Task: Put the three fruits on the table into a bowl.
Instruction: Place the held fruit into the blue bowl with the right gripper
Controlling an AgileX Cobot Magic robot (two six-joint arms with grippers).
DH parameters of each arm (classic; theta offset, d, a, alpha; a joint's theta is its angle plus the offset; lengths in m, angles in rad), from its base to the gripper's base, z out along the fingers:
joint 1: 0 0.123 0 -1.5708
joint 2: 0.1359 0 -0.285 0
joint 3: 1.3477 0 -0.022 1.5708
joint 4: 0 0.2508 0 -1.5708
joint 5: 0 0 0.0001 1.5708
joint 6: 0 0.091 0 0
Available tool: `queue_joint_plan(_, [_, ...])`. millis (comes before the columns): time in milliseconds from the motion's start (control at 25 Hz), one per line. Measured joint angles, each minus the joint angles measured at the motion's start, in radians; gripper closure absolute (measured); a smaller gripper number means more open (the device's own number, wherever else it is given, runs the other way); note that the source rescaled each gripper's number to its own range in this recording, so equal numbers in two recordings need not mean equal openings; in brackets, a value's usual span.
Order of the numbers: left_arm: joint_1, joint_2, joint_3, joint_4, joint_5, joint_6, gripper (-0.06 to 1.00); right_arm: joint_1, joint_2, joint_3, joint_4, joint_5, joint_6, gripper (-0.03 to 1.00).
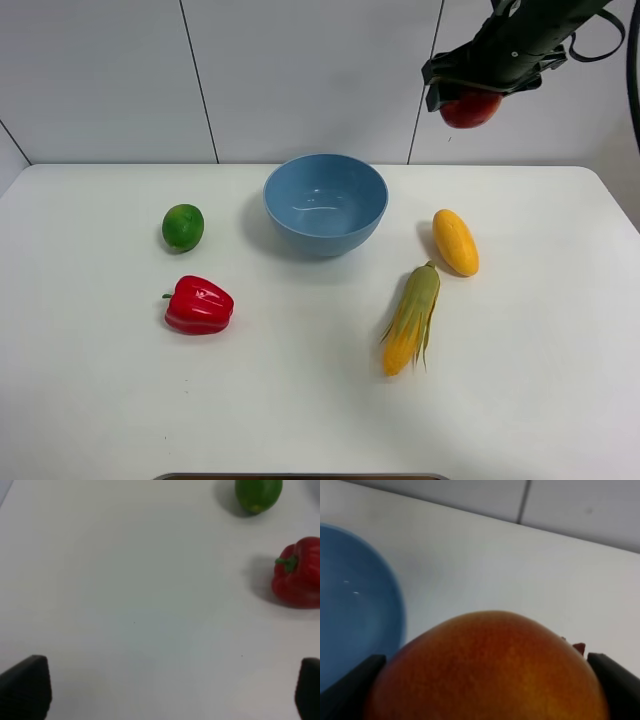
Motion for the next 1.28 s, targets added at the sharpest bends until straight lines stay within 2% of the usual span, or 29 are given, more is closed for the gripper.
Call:
queue_joint_plan(240, [0.000,0.000,0.000,0.000,0.000,0.000,-0.06,0.055,0.068,-0.014,0.005,-0.052,0.000,0.51])
queue_joint_plan(360, [0.000,0.000,0.000,0.000,0.000,0.000,-0.06,0.058,0.098,-0.014,0.043,-0.085,0.000,0.51])
queue_joint_plan(560, [0.000,0.000,0.000,0.000,0.000,0.000,-0.06,0.061,0.148,-0.014,0.171,-0.117,-0.114,0.51])
queue_joint_plan(720, [0.000,0.000,0.000,0.000,0.000,0.000,-0.06,0.083,0.192,-0.014,0.234,-0.123,-0.192,0.51])
queue_joint_plan(1280, [0.000,0.000,0.000,0.000,0.000,0.000,-0.06,0.265,0.326,-0.018,0.243,-0.211,-0.244,0.51])
